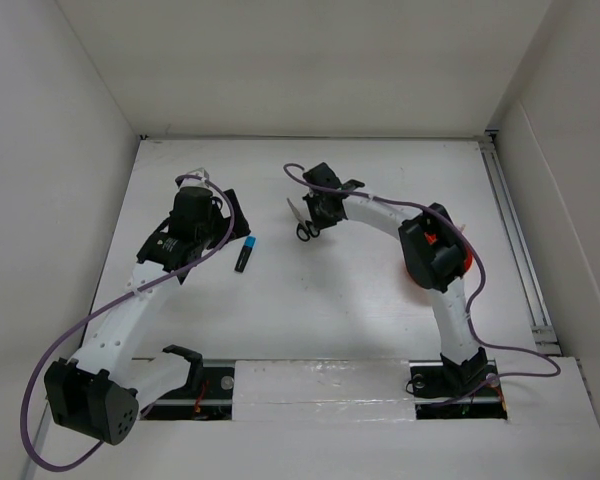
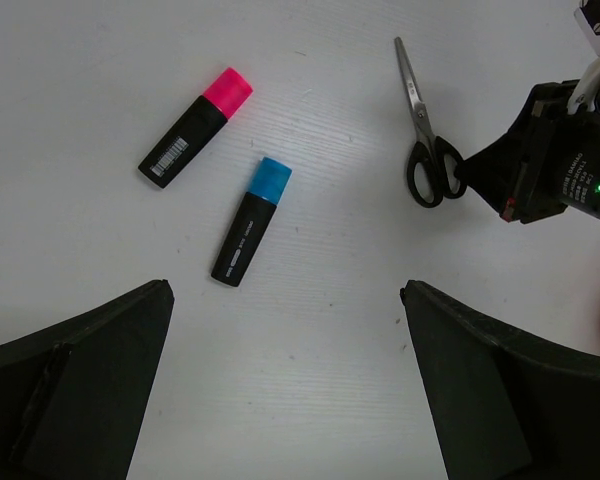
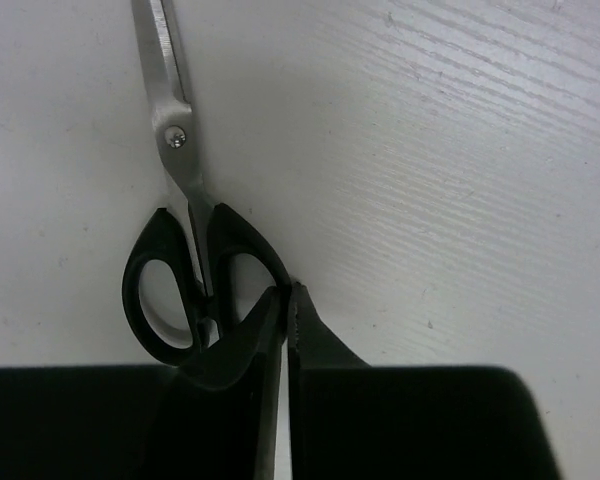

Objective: Sort the stationery into containers
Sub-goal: Grab a piece of stationery with the right arm, then pass the stationery from the right arm to the left

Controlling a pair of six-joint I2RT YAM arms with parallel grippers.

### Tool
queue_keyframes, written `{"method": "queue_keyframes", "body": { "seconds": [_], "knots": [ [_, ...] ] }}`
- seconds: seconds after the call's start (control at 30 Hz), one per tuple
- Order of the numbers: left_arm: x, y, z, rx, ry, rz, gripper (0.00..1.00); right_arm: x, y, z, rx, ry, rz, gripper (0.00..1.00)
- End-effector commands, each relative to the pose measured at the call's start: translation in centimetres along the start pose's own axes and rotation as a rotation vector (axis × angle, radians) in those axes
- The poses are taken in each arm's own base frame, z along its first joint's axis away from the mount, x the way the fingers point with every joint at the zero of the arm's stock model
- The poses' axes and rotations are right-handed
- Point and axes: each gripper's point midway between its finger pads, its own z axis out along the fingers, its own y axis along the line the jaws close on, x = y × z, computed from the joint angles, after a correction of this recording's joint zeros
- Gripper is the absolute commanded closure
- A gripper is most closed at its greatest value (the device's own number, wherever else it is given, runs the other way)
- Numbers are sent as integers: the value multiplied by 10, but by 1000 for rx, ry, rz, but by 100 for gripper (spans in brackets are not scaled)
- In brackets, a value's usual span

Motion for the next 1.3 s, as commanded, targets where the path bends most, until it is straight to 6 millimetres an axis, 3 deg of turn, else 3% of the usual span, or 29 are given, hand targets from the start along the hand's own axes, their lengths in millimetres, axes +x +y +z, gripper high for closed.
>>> {"method": "queue_keyframes", "body": {
  "seconds": [0.0, 0.2, 0.27, 0.3, 0.33, 0.37, 0.4, 0.43, 0.47, 0.5, 0.53, 0.57, 0.67, 0.73, 0.83, 0.97, 1.1, 1.2, 1.23, 1.27],
  "knots": [
    [-5, -2, -3, 23, -30, 7, 1, 23, 0, 15, 10, 82, -13, 98],
    [-3, -5, -4, 43, -19, 8, 1, 17, -2, 3, -7, 50, 19, 100],
    [-2, -11, -4, 72, -12, 7, 1, -6, 1, -22, -24, -47, 54, 100],
    [0, -16, -2, 94, 1, -1, 1, 6, -2, -26, -23, -41, 63, 100],
    [0, -22, -3, 126, 10, -13, 1, -9, 6, -54, -53, -117, 81, 100],
    [2, -36, -6, 198, 30, -23, 1, 0, 6, -58, -40, -145, 86, 100],
    [2, -44, -9, 240, 37, -36, 1, -18, 13, -78, -58, -218, 99, 100],
    [4, -52, -9, 284, 47, -54, 1, -1, 12, -82, -62, -206, 102, 100],
    [2, -64, -9, 351, 30, -89, 1, -10, 16, -109, -81, -275, 132, 100],
    [7, -79, -14, 447, 61, -99, 1, -12, 22, -120, -99, -314, 142, 100],
    [8, -88, -16, 498, 64, -114, 1, 2, 19, -121, -109, -297, 149, 100],
    [7, -93, -18, 532, 65, -131, 1, 2, 26, -140, -135, -328, 140, 100],
    [15, -125, -19, 616, 100, -121, 1, 16, 43, -162, -138, -369, 135, 100],
    [12, -143, -28, 695, 93, -117, 1, 13, 51, -187, -153, -436, 170, 100],
    [11, -156, -29, 770, 100, -164, 1, 17, 61, -205, -196, -479, 198, 100],
    [6, -160, -37, 812, 78, -178, 1, 17, 73, -222, -218, -511, 210, 100],
    [9, -157, -34, 791, 87, -184, 17, 19, 82, -233, -230, -534, 208, 100],
    [13, -153, -30, 773, 96, -188, 18, 19, 95, -242, -248, -552, 195, 100],
    [17, -151, -28, 767, 103, -190, 21, 17, 100, -247, -261, -558, 193, 100],
    [17, -151, -28, 767, 103, -190, 32, 21, 101, -247, -245, -556, 183, 100]
  ]
}}
